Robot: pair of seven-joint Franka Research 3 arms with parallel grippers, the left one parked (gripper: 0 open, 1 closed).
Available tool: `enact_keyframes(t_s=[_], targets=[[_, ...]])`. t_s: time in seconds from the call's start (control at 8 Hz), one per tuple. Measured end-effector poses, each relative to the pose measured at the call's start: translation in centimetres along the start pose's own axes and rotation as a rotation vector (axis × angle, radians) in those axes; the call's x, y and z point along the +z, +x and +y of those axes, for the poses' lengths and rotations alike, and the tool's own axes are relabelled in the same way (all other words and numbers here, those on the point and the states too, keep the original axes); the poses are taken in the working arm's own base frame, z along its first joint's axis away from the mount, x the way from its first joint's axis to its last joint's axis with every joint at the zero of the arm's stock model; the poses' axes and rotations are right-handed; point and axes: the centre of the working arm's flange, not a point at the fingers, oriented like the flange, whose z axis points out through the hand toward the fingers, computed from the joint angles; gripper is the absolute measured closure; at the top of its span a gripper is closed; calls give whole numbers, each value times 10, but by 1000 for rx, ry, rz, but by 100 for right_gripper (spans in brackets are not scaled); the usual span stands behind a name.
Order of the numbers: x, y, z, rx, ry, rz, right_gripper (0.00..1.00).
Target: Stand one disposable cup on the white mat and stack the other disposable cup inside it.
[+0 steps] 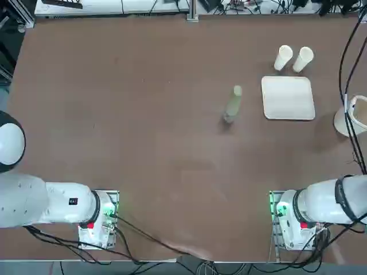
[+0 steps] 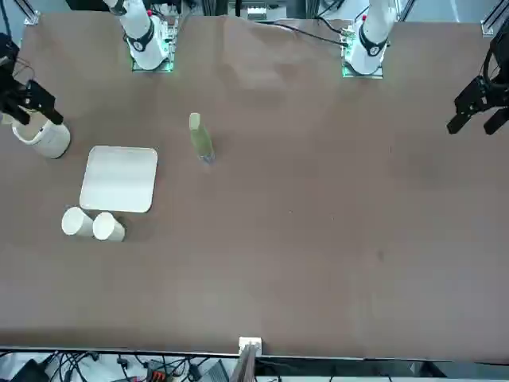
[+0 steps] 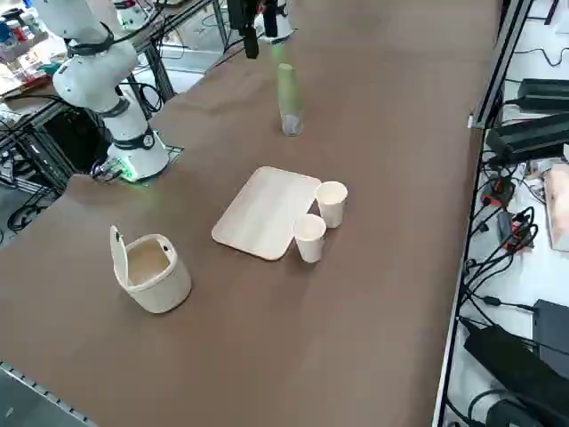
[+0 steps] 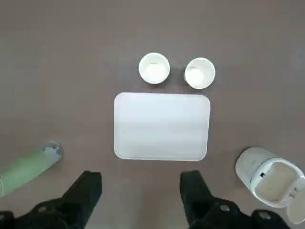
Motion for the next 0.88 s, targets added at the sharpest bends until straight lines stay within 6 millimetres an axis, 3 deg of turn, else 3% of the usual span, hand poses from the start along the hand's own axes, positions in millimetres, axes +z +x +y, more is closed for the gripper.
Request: enact_keyframes(t_s=[0.5, 0.75, 0.88], targets=[[6, 8, 0, 0, -2, -10, 0], [25, 21, -2, -5, -4, -21, 0], [45, 36, -6, -13, -8, -19, 0]])
